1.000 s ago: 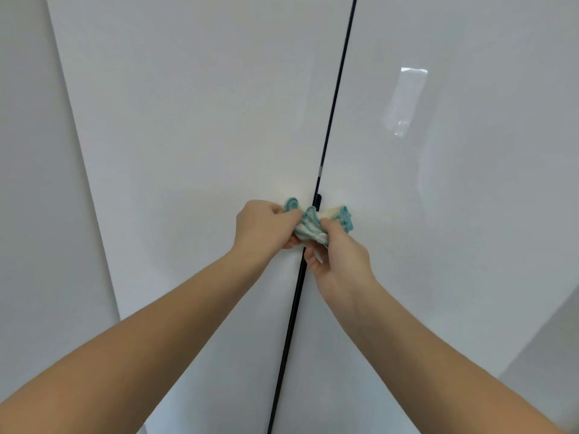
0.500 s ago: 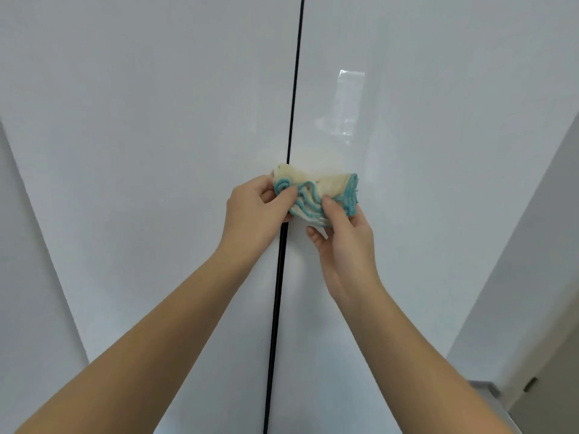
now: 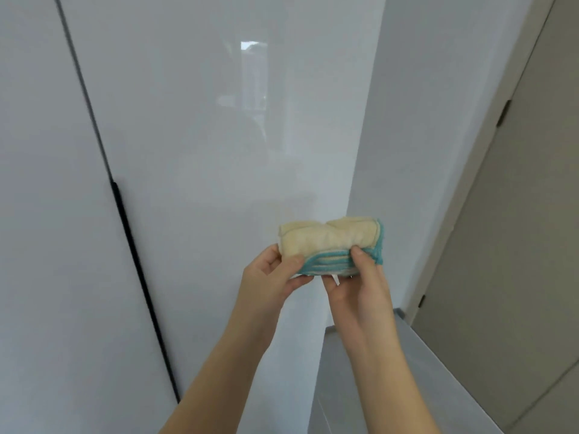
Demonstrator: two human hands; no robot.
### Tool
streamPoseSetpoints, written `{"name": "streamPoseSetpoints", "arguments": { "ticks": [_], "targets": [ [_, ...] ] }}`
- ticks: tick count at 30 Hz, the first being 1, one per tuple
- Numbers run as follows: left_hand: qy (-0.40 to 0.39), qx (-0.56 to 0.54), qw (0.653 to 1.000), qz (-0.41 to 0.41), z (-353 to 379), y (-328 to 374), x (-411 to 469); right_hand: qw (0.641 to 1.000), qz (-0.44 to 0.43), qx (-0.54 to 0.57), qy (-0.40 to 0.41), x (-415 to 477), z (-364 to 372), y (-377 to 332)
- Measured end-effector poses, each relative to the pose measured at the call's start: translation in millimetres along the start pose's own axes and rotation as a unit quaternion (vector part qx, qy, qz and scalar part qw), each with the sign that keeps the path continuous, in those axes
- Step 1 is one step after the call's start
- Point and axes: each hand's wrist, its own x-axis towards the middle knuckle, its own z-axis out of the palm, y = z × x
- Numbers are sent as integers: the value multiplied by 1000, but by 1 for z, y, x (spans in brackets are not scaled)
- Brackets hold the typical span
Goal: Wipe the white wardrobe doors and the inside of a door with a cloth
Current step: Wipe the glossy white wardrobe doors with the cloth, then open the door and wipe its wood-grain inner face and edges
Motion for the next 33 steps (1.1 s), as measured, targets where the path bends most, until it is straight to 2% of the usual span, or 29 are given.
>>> {"name": "streamPoseSetpoints", "arguments": {
  "ticks": [4,7,16,21,33],
  "targets": [
    [12,10,999,-30,61,-38,8,996,62,61,35,16,-42,-45],
    [46,15,998,-41,111,-67,15,994,87,48,45,34,-78,-86],
    [73,39,993,-80,224,-130,50,995,94,-2,19,98,-166,-182],
    [96,75,986,-110,246,-155,87,994,104,27,27,136,-197,-191],
    [159,114,977,-80,227,-190,243,991,133,14,15,303,-197,-149]
  ]
}}
